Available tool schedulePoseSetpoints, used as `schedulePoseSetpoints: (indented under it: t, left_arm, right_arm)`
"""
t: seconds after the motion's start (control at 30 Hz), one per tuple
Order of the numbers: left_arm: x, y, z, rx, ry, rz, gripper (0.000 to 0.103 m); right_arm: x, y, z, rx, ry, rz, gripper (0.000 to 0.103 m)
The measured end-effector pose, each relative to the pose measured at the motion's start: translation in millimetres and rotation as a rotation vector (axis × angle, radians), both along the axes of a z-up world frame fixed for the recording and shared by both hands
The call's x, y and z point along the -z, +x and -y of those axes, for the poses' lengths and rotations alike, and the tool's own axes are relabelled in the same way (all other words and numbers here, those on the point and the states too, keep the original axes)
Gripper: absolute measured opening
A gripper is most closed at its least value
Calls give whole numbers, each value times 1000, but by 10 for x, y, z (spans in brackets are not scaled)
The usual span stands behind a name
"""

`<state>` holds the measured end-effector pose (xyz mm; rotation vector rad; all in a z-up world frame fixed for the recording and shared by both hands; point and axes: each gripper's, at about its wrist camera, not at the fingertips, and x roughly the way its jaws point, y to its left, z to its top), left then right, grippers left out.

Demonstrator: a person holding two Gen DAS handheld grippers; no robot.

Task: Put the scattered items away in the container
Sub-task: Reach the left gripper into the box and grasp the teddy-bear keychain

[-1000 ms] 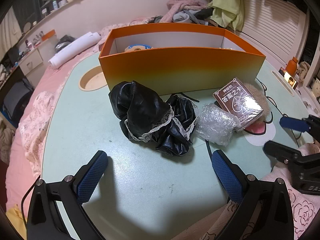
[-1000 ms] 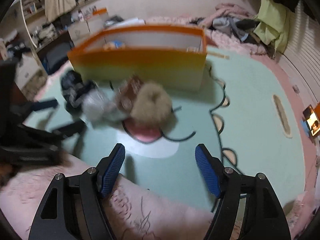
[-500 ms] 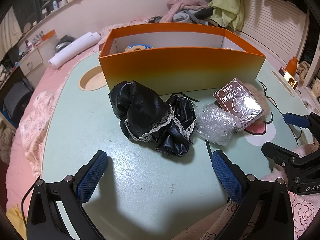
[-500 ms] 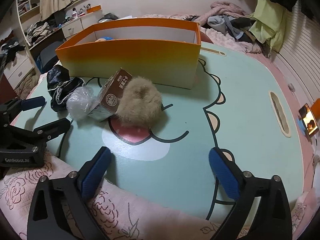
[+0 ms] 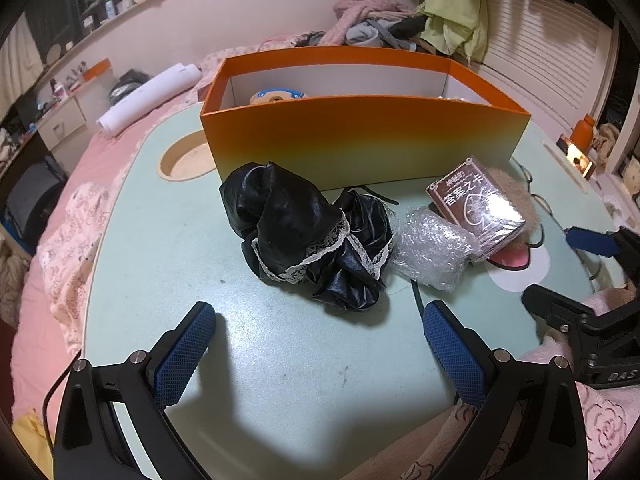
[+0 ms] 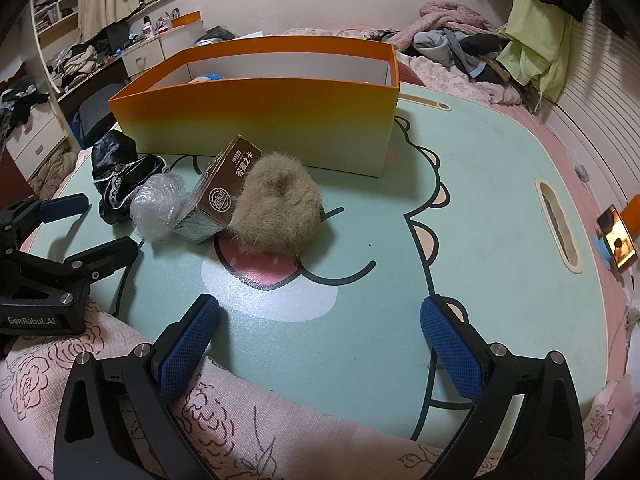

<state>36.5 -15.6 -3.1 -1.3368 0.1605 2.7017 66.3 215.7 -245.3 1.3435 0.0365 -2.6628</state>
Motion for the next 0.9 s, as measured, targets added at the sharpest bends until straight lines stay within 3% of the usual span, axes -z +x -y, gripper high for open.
schedulePoseSetpoints:
  t: [0.2,0.33,0.43,0.67,0.9]
  left_arm:
    - [-447,30,128,12,112,-61,103]
    - [-880,-183,79,21,62,-145,101]
    - [-1076,-613,-15,63,66,-109,87]
    - [-791,-1521,-508,32,-198,16,64]
    - [-462,-1822,-665,3,-298,97,64]
  right_arm:
    - [2,1,-6,0,0,0,100]
    - [3,3,-8,0,-1,-1,101]
    - [3,4,-7,0,-1,-1,101]
    - [4,9,-7,0,-1,-2,101]
    - [4,4,1,0,-2,-3,101]
